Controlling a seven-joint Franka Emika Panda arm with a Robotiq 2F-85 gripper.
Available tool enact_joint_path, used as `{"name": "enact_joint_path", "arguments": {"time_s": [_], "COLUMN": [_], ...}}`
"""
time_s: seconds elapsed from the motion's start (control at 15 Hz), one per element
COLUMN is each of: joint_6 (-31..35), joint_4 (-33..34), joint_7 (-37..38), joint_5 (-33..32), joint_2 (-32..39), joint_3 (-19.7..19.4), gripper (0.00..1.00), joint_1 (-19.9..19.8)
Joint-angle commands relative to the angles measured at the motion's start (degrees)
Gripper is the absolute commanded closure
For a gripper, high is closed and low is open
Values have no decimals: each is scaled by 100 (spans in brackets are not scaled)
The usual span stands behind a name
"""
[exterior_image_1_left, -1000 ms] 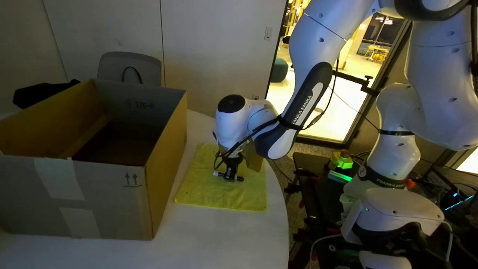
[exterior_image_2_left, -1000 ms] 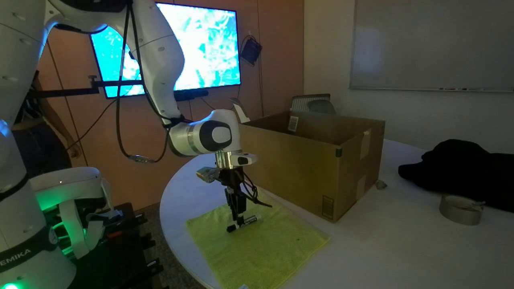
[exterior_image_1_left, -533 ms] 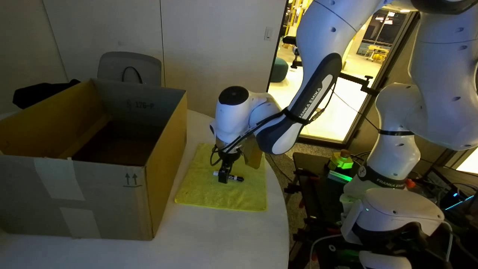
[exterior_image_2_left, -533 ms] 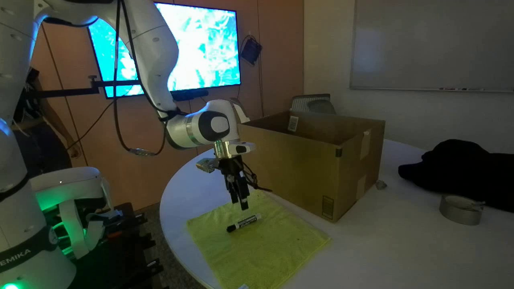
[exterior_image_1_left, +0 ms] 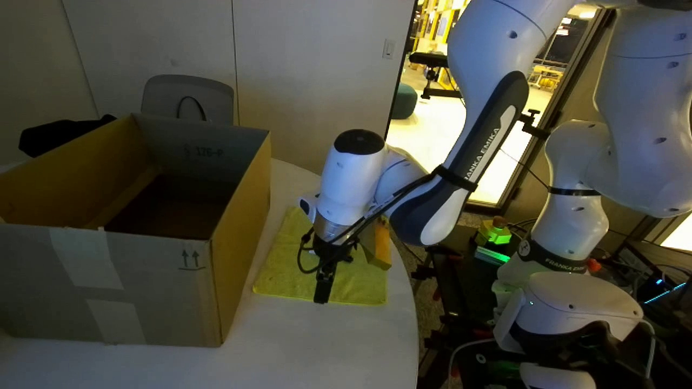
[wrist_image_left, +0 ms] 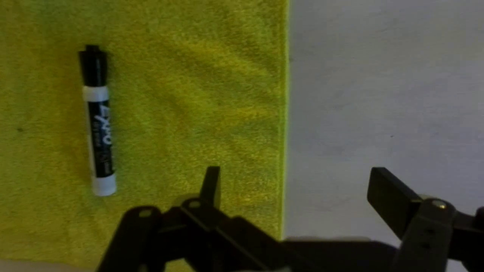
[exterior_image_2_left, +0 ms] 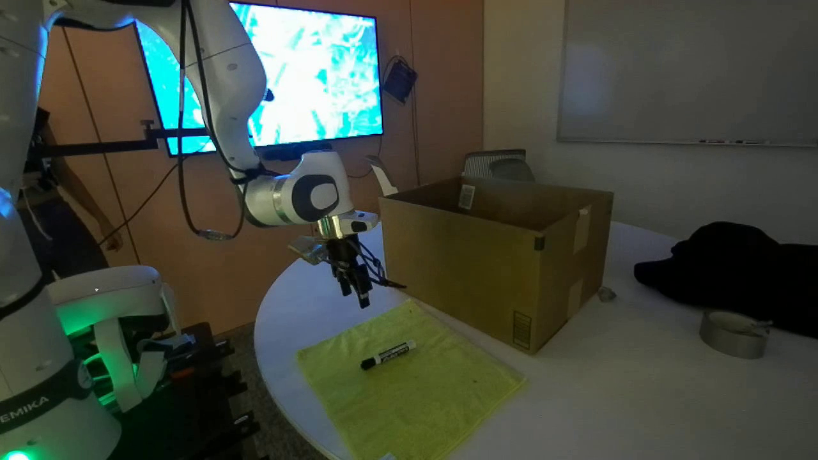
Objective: Put the marker on the towel then put it inside the box
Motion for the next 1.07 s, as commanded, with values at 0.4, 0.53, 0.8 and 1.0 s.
{"name": "enact_joint_path", "arguments": {"time_s": [0.4,0.53,0.8,1.0], "joint_6": [714,720,623,546], "joint_4": [-47,25,177,223], "joint_7": [-2201,-2573,-3088,-3266], "joint_5": [1577,1775,1999,2035], "joint_2": [607,758,1063,1183], "joint_3": [1102,1328,1645,1735], "gripper": [0,0,0,27], "joint_1": [-1339,-1666,-2127,-2316]}}
